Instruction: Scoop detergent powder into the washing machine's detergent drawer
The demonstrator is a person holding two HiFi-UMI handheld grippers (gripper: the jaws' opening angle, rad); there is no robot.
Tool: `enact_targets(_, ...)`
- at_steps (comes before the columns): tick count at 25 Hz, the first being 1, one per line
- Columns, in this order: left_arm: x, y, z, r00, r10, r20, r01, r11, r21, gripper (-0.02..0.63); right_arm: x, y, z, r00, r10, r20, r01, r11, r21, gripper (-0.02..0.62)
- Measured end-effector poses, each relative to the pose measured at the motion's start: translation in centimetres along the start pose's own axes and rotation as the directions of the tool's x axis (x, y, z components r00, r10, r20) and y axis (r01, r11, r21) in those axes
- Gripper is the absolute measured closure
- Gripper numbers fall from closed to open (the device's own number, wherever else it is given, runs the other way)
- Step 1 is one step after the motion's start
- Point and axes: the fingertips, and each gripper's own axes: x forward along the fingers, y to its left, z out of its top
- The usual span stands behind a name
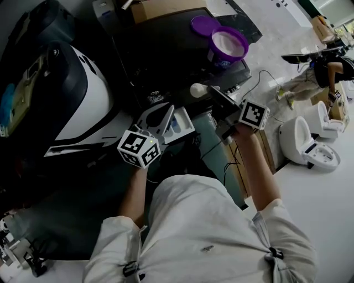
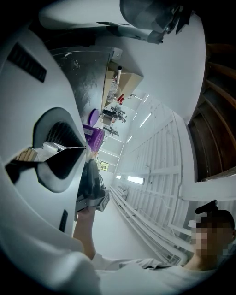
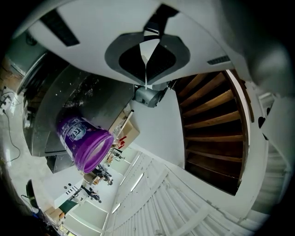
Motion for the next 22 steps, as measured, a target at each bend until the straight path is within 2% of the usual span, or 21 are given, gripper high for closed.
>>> enact_targets(14,-3.0,1.8,-3.1,1.0,0.029,-0.006,-0.029,0.998,-0.06,0.584,-0.6,-2.3,-7.6,0.993,-0.084,-0.081,0.087,0.995,0.041,0.583)
enact_targets(19,-4.0,2.1,-4.4,0.999,0.036,-0.016,-0.037,0.996,-0.081,0.584,-0.7,-3.6,-10.3,0.986,-0.116,-0.117,0.114,0.993,-0.025,0.583)
enact_targets(22,-4.4,2.4,-5.2,0.999,0.038,-0.027,-0.041,0.996,-0.085,0.584,-0.9,-4.9,-11.8,0.981,-0.148,-0.129,0.146,0.989,-0.028,0.583)
